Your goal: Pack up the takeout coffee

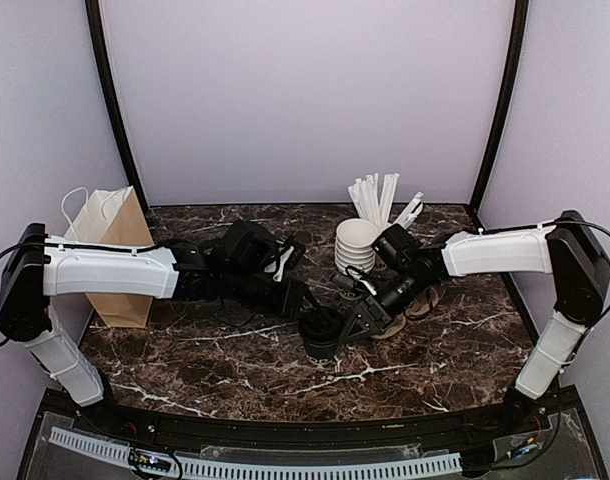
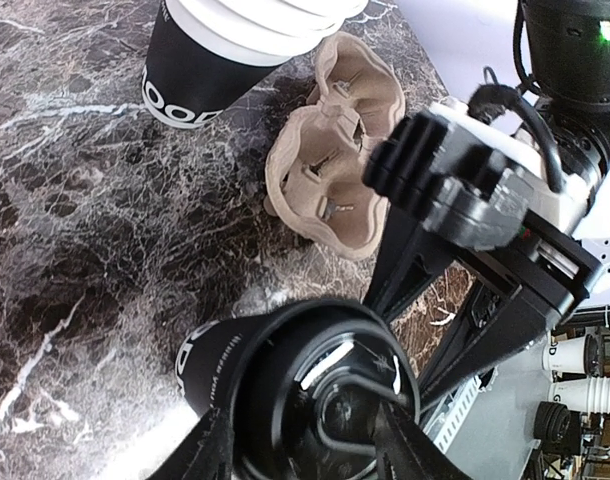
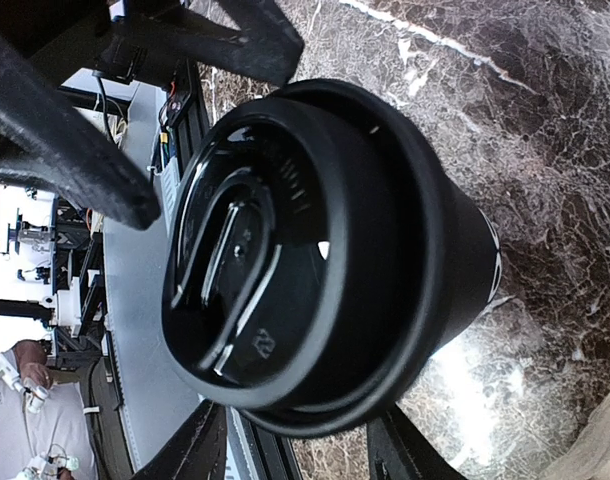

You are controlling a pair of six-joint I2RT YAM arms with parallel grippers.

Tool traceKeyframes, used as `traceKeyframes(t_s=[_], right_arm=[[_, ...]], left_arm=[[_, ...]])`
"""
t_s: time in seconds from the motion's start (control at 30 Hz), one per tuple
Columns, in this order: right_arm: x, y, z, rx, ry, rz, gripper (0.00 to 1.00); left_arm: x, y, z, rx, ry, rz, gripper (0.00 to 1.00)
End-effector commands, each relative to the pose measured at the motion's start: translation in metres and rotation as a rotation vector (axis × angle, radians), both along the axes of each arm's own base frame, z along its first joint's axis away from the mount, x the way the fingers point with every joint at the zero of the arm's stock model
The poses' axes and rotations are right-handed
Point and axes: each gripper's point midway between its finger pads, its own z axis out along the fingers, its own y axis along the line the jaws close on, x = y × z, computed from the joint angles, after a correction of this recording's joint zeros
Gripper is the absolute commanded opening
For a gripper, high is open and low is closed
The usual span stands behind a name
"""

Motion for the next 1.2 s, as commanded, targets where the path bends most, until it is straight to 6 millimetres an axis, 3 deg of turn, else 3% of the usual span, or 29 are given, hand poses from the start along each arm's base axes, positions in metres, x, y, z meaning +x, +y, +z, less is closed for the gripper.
traceKeyframes(t_s=[0.0, 0.27, 0.6, 0.97, 1.17], right_arm=[[0.004, 0.008, 0.008, 0.024, -0.015, 0.009, 0.49], [0.006, 0.008, 0.008, 0.013, -0.025, 0.008, 0.49], [0.008, 0.008, 0.002, -0.003, -0.017, 0.007, 0.51], [0.013, 0.006, -0.026, -0.085, 0.023, -0.015, 0.51], [0.029, -0.005, -0.053, -0.208, -0.007, -0.087, 0.51]], left_arm=[[-0.008, 0.011, 0.008, 0.01, 0.002, 0.004, 0.52], [-0.003, 0.017, 0.015, 0.033, -0.046, 0.018, 0.55], [0.005, 0.006, -0.011, 0.074, -0.033, 0.0, 0.58], [-0.006, 0.019, -0.049, 0.124, 0.061, 0.031, 0.53], [-0.014, 0.025, -0.062, 0.124, 0.105, 0.045, 0.48]])
